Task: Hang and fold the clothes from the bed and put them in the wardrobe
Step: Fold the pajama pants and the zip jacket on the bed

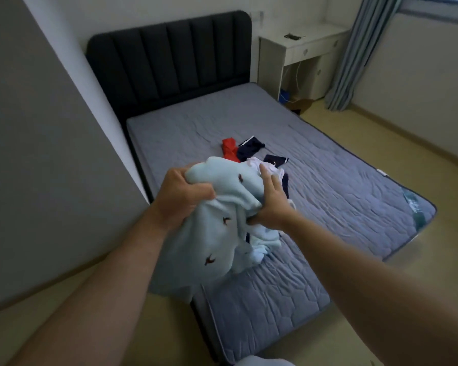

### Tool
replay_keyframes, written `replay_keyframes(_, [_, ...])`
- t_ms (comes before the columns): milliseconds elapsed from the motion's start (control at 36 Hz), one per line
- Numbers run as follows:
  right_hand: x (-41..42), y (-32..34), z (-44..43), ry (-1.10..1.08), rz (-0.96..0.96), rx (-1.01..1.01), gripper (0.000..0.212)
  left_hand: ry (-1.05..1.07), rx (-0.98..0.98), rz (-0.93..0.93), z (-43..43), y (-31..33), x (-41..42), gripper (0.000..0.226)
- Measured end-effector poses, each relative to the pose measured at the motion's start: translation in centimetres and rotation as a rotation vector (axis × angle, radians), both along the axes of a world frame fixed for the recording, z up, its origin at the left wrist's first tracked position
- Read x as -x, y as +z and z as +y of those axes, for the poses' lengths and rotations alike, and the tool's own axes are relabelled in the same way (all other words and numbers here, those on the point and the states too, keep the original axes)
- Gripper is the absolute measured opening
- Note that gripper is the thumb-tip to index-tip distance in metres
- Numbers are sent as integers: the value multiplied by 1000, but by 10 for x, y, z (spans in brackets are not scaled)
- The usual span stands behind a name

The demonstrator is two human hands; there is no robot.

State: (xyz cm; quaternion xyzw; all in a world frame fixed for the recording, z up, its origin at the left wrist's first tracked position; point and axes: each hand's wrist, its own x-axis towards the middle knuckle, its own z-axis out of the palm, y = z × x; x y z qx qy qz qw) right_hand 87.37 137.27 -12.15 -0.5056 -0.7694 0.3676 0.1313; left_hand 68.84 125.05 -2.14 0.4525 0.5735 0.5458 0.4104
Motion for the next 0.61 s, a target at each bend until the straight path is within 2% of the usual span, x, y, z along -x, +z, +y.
replay_keyframes(28, [3, -4, -2, 6, 4, 14, 131, -7, -3, -41, 0, 1, 3, 18])
replay_keyframes(56, [6, -8, -2, 22, 18, 21, 117, -14, -7, -92, -1, 0, 6, 18])
replay_keyframes(139, [15, -12, -3, 12, 111, 49, 52, -8, 4, -166, -1, 0, 18, 21])
replay_keyframes(194, [17, -9, -2, -31, 147, 7, 35, -18, 41, -140, 2, 0, 27, 34])
replay_keyframes(278, [16, 10, -2, -40, 256, -100, 36, -114, 191, -115, 5, 0, 45, 61])
replay_keyframes(361, [18, 37, 1, 33, 297, -235, 41, -242, 304, -188, 9, 0, 50, 53])
replay_keyframes(417, [23, 56, 0, 134, 240, -297, 52, -203, 341, -208, 18, 3, 45, 48])
replay_keyframes(500, [31, 73, -3, 264, 168, -461, 59, -254, 375, -48, 36, 8, 28, 64])
replay_keyframes(556, [30, 78, -6, 307, 165, -527, 58, -219, 344, 59, 46, 11, 17, 51])
replay_keyframes(611, [22, 77, -4, 269, 160, -475, 62, -139, 239, 58, 55, 11, 9, 33])
